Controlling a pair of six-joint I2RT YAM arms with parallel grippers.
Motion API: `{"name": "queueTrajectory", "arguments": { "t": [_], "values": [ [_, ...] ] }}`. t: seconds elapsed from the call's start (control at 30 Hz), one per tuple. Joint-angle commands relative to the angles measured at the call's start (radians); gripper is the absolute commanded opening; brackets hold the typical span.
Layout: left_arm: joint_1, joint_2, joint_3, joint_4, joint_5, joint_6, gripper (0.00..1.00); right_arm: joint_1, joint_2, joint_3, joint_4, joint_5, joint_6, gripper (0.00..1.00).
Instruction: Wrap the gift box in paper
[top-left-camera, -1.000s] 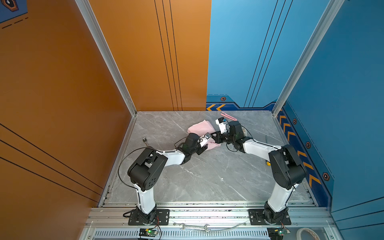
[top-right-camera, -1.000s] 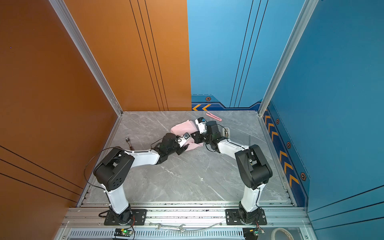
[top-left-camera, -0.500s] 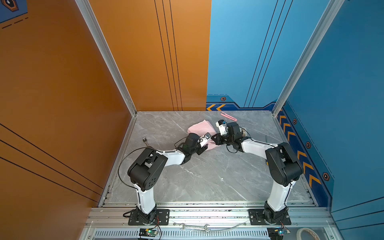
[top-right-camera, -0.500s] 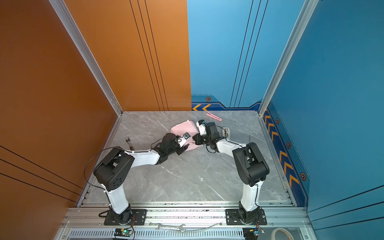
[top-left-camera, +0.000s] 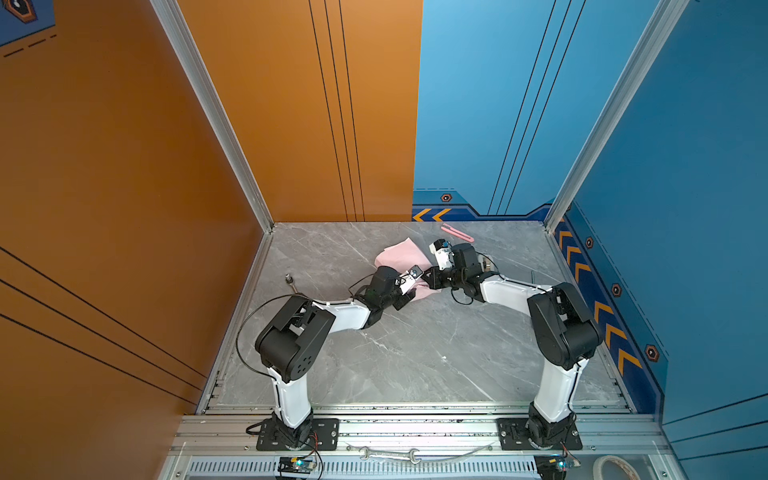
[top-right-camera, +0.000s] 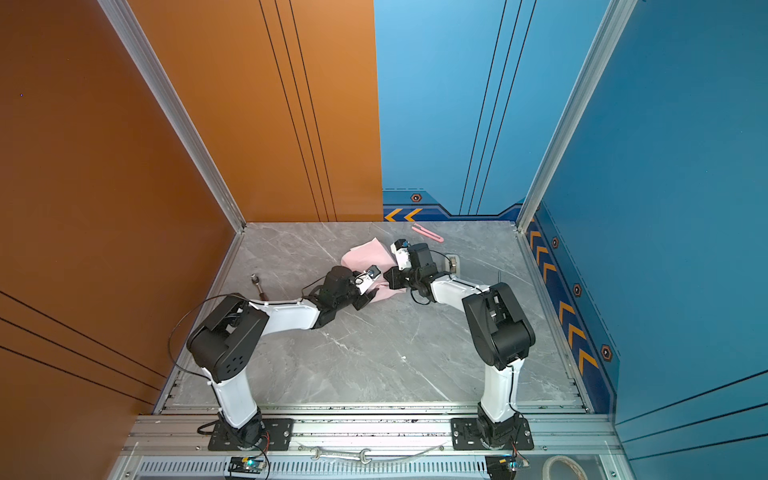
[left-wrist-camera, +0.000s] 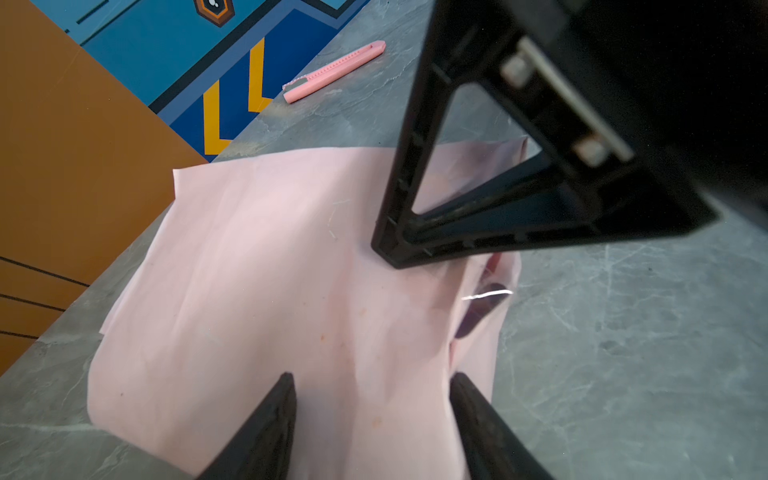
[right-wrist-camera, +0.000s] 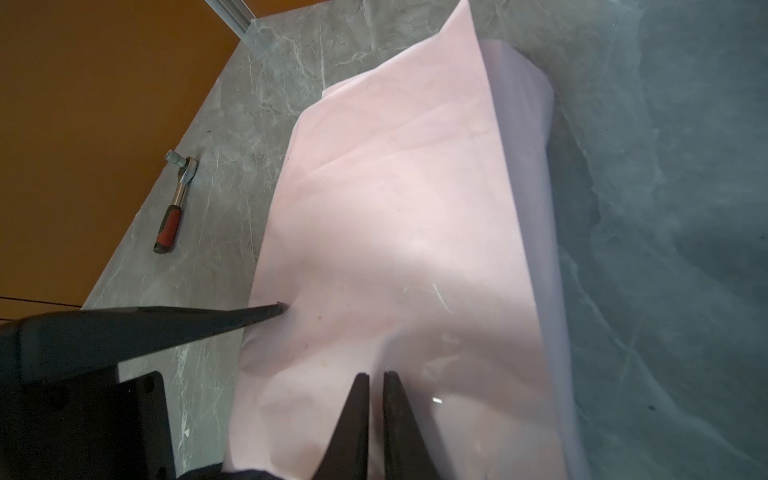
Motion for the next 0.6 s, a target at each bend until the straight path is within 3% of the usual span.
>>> {"name": "queueTrajectory", "arguments": {
  "t": [0.0, 0.07, 0.27, 0.43, 0.57],
  "values": [
    [-0.008, -0.020, 0.005, -0.019, 0.016, -0.020, 0.59, -0.001, -0.014, 0.007, -0.098, 0.027, 0.006, 0.15],
    [-0.008, -0.025, 0.003, -0.020, 0.018, -0.022, 0.60, -0.005, -0.058, 0.018, -0.112, 0.039, -0.003, 0.22],
    [-0.017, -0.071, 0.019, -0.062, 0.007, -0.051, 0.64, -0.056, -0.066, 0.161, -0.297, 0.056, 0.029, 0.57],
    [-0.023, -0.158, 0.039, -0.146, -0.008, -0.126, 0.71, -0.089, 0.036, 0.325, -0.510, 0.092, 0.048, 0.63],
    [-0.010, -0.234, 0.123, -0.360, -0.069, -0.273, 0.82, -0.109, 0.118, 0.420, -0.601, 0.052, 0.086, 0.65]
  ]
}}
